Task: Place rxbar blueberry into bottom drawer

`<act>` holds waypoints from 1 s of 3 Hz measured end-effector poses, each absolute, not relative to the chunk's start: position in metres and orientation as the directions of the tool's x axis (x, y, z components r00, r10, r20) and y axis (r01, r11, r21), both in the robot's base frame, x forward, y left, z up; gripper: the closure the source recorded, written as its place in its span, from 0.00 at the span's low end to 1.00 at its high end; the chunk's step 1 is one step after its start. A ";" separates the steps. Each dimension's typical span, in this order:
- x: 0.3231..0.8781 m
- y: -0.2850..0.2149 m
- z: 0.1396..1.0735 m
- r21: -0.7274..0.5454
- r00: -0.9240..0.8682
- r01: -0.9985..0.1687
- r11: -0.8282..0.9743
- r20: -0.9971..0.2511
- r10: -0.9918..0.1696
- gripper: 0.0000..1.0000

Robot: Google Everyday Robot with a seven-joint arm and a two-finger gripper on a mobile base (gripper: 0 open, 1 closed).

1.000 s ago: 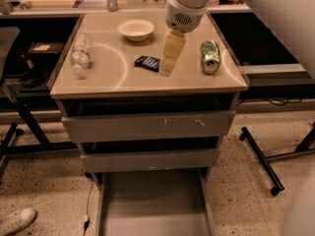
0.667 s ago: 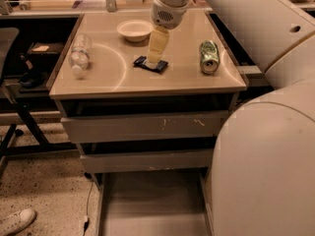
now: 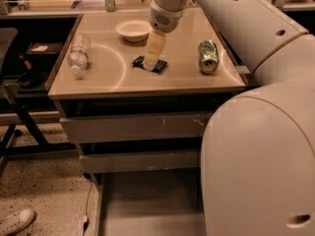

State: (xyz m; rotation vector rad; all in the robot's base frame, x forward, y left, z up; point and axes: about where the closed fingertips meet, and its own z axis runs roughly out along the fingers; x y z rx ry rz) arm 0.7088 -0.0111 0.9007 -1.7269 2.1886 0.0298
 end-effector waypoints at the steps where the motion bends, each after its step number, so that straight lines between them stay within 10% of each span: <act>1: 0.723 -0.002 0.887 -0.189 -0.183 -0.952 0.241 -0.281 -0.942 0.00; 3: 0.748 0.000 0.864 -0.187 -0.182 -0.955 0.232 -0.249 -0.951 0.00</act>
Offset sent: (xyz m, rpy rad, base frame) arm 0.0457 0.0137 -0.0224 -0.0418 0.0070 0.0263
